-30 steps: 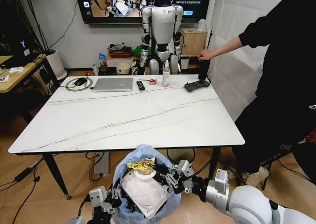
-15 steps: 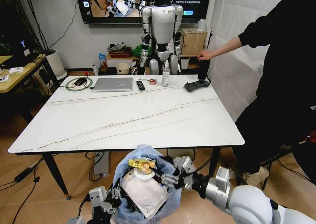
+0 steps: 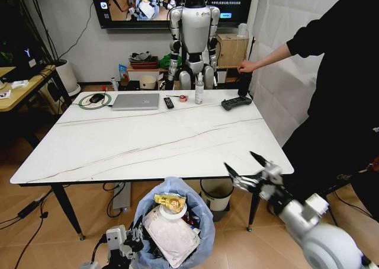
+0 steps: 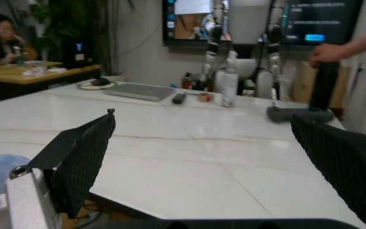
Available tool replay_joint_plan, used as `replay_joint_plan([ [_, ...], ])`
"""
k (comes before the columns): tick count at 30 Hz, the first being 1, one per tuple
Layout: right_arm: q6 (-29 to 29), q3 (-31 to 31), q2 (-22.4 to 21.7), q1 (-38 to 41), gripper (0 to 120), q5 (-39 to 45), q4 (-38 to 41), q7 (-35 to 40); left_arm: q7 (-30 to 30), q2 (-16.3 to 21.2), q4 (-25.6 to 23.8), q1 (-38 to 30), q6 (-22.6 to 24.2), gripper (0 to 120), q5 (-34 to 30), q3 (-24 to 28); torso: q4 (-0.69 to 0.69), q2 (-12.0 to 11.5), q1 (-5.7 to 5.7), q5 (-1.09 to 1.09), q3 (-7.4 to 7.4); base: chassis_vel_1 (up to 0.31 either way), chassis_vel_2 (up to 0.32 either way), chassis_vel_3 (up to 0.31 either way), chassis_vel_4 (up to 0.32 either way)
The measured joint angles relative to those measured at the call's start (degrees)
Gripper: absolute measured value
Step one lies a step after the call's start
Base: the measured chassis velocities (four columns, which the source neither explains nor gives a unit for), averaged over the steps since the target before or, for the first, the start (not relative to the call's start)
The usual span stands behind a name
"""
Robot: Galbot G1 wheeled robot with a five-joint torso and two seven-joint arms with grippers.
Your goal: Pick up the trash bin and place the trash from the table into it.
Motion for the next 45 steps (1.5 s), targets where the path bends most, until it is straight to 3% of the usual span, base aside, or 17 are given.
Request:
replay_joint_plan([
  [4, 4.81, 7.14, 10.42, -4.09, 100, -2.43, -3.33, -4.56, 0.26, 1.15, 1.67, -0.30, -1.72, 0, 2.28, 0.18, 0.00, 0.00, 0.00, 0.03, 0.00, 0.000, 0.000, 0.000, 0.000],
  [5, 4.81, 7.14, 10.42, -4.09, 100, -2.43, -3.33, -4.56, 0.26, 1.15, 1.67, -0.30, -1.72, 0, 2.28, 0.18, 0.00, 0.00, 0.00, 0.03, 0.00, 0.000, 0.000, 0.000, 0.000],
  [8, 6.75, 11.01, 16.25, -6.03, 100, -2.64, -4.37, -6.44, 0.27, 2.49, 2.94, -0.56, -3.49, 0, 4.43, 0.19, 0.00, 0.00, 0.00, 0.02, 0.00, 0.000, 0.000, 0.000, 0.000],
  [16, 10.81, 15.00, 21.78, -8.29, 100, -3.22, -8.80, -12.10, -0.26, 7.09, 5.07, -1.51, -5.49, 0, 2.41, 0.01, 0.00, 0.00, 0.00, 0.01, 0.00, 0.000, 0.000, 0.000, 0.000],
  [24, 11.04, 15.03, 22.06, -8.07, 100, -3.60, -9.49, -12.85, -1.62, 10.50, 5.93, -2.48, -5.52, 0, -2.55, 0.23, 0.01, 0.00, 0.00, 0.01, 0.00, 0.000, 0.000, 0.000, 0.000],
  [31, 11.03, 14.85, 21.90, -7.98, 100, -3.59, -9.48, -12.82, -1.82, 11.09, 6.49, -2.82, -5.85, 0, -4.22, 0.45, 0.01, 0.00, 0.00, 0.02, 0.01, 0.000, 0.000, 0.000, 0.000],
  [45, 10.85, 14.67, 21.71, -7.89, 100, -3.54, -9.34, -12.65, -0.94, 5.29, 8.51, -3.81, -6.41, 0, -4.55, 1.18, 0.01, -0.68, -0.31, 0.02, -0.33, 0.000, 0.000, 0.000, 0.000],
])
